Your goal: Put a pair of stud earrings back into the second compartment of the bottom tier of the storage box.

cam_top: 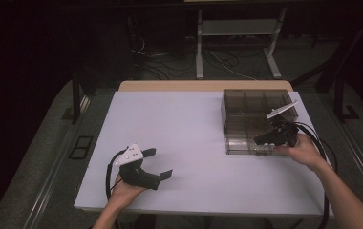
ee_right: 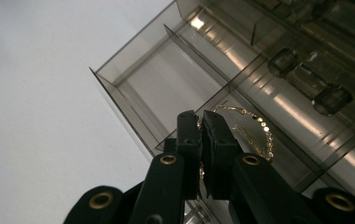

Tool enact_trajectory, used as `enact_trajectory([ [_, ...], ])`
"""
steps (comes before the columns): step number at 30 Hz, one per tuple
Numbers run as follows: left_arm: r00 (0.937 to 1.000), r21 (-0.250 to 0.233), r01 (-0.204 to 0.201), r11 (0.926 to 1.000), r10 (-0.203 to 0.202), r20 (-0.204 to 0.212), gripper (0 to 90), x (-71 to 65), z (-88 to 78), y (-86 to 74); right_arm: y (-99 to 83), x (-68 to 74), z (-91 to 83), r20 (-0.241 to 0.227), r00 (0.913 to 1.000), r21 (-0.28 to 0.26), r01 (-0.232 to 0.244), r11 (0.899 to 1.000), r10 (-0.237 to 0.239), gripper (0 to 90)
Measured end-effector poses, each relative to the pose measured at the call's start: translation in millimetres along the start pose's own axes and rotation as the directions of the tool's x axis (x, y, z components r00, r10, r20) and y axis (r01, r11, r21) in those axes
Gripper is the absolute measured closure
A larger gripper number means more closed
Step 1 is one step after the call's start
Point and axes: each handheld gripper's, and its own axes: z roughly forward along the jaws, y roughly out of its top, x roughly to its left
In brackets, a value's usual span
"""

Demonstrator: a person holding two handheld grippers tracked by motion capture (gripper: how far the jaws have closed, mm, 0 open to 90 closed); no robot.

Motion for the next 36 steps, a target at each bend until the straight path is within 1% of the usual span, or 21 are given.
enact_trajectory([
  [6, 1.0000, 0.003, -0.004, 1.0000, 0.004, 0.001, 0.0, 0.0, 0.2, 0.0, -2.8, -2.6, 5.5, 0.001, 1.0000, 0.017, -0.008, 1.000, 0.008, 85.2],
  [13, 1.0000, 0.003, -0.001, 1.0000, 0.001, 0.002, 0.0, 0.0, 0.9, -0.2, -5.7, -4.0, 11.8, -0.003, 1.0000, 0.031, -0.006, 1.000, 0.006, 84.9],
  [15, 1.0000, 0.004, -0.001, 1.0000, 0.001, 0.004, 0.0, -0.2, 0.8, -0.2, -5.5, -4.7, 13.8, 0.001, 0.9999, 0.038, -0.015, 0.999, 0.015, 83.8],
  [16, 1.0000, 0.004, -0.001, 1.0000, 0.001, 0.005, 0.0, -0.2, 0.9, -0.2, -5.3, -4.7, 14.0, 0.008, 0.9998, 0.037, -0.019, 0.999, 0.019, 80.9],
  [17, 1.0000, 0.004, -0.002, 1.0000, 0.002, 0.006, 0.0, -0.2, 1.0, -0.2, -4.6, -4.5, 14.1, 0.015, 0.9996, 0.032, -0.024, 0.999, 0.024, 80.2],
  [19, 1.0000, 0.003, -0.002, 1.0000, 0.002, 0.007, 0.0, -0.3, 0.9, -0.1, -4.0, -4.2, 13.7, 0.013, 0.9994, 0.022, -0.033, 0.999, 0.033, 78.4],
  [22, 1.0000, 0.004, -0.003, 1.0000, 0.003, 0.007, 0.0, -0.2, 0.3, -0.1, -2.8, -2.0, 13.5, 0.024, 0.9991, 0.017, -0.035, 0.999, 0.034, 72.7],
  [24, 1.0000, 0.003, -0.002, 1.0000, 0.002, 0.007, 0.0, -0.1, 0.1, -0.1, -2.4, -0.7, 13.4, 0.030, 0.9989, 0.016, -0.036, 0.999, 0.035, 67.1],
  [25, 1.0000, 0.002, -0.002, 1.0000, 0.002, 0.007, 0.0, 0.0, 0.0, -0.1, -2.3, 0.4, 13.0, 0.035, 0.9988, 0.016, -0.036, 0.999, 0.035, 62.6],
  [26, 1.0000, 0.002, -0.001, 1.0000, 0.001, 0.006, 0.0, 0.0, 0.0, -0.2, -2.1, 1.3, 12.5, 0.033, 0.9988, 0.016, -0.036, 0.999, 0.036, 59.0],
  [27, 1.0000, 0.002, -0.001, 1.0000, 0.001, 0.006, 0.0, 0.0, 0.0, -0.2, -2.0, 2.3, 11.9, 0.021, 0.9992, 0.016, -0.035, 0.999, 0.034, 55.5],
  [29, 1.0000, 0.004, -0.002, 1.0000, 0.002, 0.006, 0.0, 0.0, 0.1, -0.1, -1.6, 4.9, 10.3, 0.024, 0.9994, 0.012, -0.026, 1.000, 0.026, 49.0],
  [30, 1.0000, 0.005, -0.002, 1.0000, 0.002, 0.006, 0.0, -0.1, 0.3, -0.1, -1.4, 5.8, 9.6, 0.023, 0.9995, 0.014, -0.023, 1.000, 0.023, 48.0],
  [34, 1.0000, 0.004, 0.000, 1.0000, 0.000, 0.007, 0.0, -0.6, 1.2, -0.2, -1.4, 11.3, 6.0, 0.028, 0.9996, 0.012, -0.004, 1.000, 0.004, 38.5],
  [36, 1.0000, 0.003, 0.000, 1.0000, 0.000, 0.006, 0.0, -0.8, 1.1, -0.3, -1.5, 13.7, 3.7, 0.025, 0.9997, 0.005, -0.004, 1.000, 0.004, 33.6],
])
